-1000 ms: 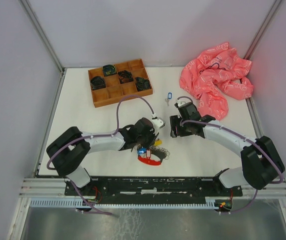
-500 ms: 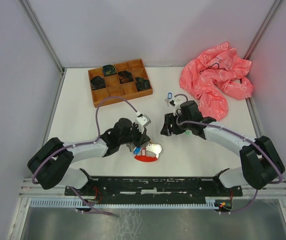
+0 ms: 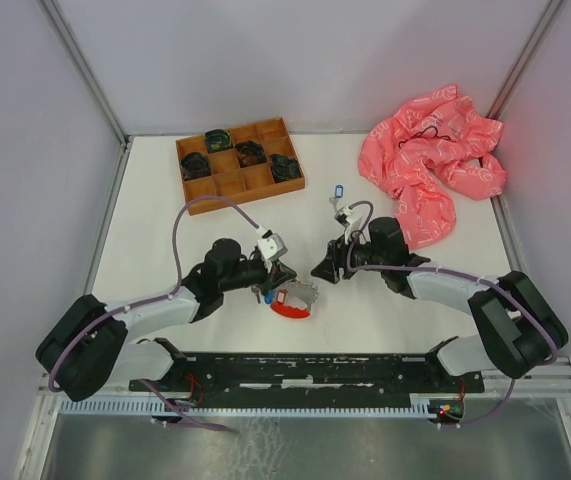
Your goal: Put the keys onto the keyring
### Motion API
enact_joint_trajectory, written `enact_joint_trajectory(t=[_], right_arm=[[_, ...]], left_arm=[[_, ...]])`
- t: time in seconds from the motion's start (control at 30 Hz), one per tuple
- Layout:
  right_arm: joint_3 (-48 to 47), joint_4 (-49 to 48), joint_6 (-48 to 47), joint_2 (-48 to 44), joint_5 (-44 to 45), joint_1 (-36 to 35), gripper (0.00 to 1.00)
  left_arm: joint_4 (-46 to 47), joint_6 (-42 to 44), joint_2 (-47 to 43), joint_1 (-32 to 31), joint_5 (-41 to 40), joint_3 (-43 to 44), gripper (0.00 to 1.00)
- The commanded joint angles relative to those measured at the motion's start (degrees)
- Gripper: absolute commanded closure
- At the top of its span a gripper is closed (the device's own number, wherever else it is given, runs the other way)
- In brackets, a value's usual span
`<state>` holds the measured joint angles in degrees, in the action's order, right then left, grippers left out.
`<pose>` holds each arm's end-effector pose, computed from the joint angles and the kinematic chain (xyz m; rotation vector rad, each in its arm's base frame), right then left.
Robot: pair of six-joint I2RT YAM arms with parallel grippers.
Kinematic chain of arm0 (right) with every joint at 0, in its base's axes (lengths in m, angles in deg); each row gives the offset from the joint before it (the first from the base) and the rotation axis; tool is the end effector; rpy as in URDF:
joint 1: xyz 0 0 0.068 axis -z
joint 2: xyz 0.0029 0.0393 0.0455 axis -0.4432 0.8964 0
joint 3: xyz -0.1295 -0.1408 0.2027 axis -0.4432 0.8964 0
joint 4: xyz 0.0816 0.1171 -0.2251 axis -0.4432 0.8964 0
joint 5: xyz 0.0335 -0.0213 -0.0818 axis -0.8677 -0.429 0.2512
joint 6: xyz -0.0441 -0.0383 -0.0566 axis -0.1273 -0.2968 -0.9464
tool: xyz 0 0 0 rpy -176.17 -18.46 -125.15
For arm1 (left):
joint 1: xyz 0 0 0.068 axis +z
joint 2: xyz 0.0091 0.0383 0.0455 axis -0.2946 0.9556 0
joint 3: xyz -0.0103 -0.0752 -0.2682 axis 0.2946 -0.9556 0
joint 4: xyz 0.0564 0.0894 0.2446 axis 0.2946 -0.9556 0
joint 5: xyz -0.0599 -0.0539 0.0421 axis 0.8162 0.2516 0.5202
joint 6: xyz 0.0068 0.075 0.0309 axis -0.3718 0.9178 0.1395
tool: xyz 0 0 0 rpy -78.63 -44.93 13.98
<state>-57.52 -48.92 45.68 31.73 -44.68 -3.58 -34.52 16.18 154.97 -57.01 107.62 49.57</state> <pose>0.2421 0.1830 0.1651 -0.5863 2.1117 1.0856 0.1942 -0.2040 0.1842 1.0061 1.6794 -0.8849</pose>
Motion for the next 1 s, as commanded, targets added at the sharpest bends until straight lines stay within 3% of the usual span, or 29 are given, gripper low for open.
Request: enact_joint_trajectory(t=[0.0, 0.33, 0.53, 0.97], right_arm=[[0.42, -12.62, -5.58, 0.22, -5.28, -0.22, 0.35], [5.11, -17.51, -19.51, 0.28, -5.78, -6.93, 0.35], [6.66, -17.71, -27.68, 0.27, 0.38, -13.13, 0.35], [7.67, -27.09, -29.64, 2.71, 5.97, -19.1, 0.37]], left_arm=[[5.43, 5.73, -3.49, 0.21, 5.18, -2.47, 0.97], [10.49, 9.33, -8.72, 0.15, 9.01, -7.89, 0.97], [14.25, 6.12, -10.76, 0.15, 8.06, -10.82, 0.97], [16.54, -1.61, -11.83, 0.2, 3.63, -13.03, 0.97]])
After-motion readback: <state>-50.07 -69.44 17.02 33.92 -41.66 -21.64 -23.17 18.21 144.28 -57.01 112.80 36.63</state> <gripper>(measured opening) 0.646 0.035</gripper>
